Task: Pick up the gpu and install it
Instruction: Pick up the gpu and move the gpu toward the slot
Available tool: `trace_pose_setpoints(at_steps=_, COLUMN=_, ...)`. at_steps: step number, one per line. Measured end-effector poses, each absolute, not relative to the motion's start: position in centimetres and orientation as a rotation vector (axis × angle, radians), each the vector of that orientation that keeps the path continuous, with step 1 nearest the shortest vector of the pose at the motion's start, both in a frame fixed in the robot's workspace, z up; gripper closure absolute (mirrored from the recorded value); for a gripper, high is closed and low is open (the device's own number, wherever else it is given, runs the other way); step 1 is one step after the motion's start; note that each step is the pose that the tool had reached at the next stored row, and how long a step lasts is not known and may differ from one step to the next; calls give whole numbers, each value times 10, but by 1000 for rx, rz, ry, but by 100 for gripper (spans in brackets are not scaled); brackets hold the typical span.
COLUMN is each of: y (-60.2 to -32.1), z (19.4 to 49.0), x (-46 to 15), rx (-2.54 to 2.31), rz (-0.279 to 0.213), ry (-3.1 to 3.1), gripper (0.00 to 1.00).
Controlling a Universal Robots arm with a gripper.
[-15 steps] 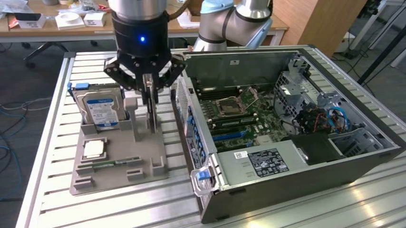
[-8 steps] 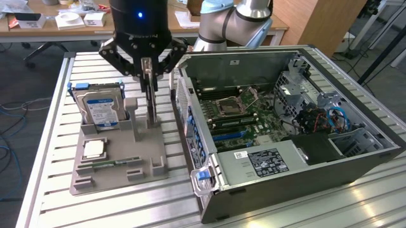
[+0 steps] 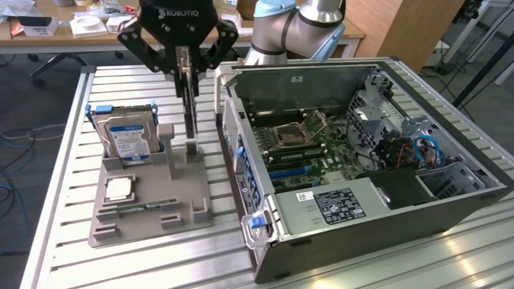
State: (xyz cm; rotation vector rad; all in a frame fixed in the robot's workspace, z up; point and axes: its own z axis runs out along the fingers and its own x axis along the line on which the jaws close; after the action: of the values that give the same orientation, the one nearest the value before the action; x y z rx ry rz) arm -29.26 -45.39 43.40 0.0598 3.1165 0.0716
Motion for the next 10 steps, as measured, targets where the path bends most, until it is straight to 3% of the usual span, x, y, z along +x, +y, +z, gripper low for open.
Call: trace_pose_setpoints(at_steps=10, y=-454, z=453, x=-293, rx=59, rz=73, ry=3116, gripper=74)
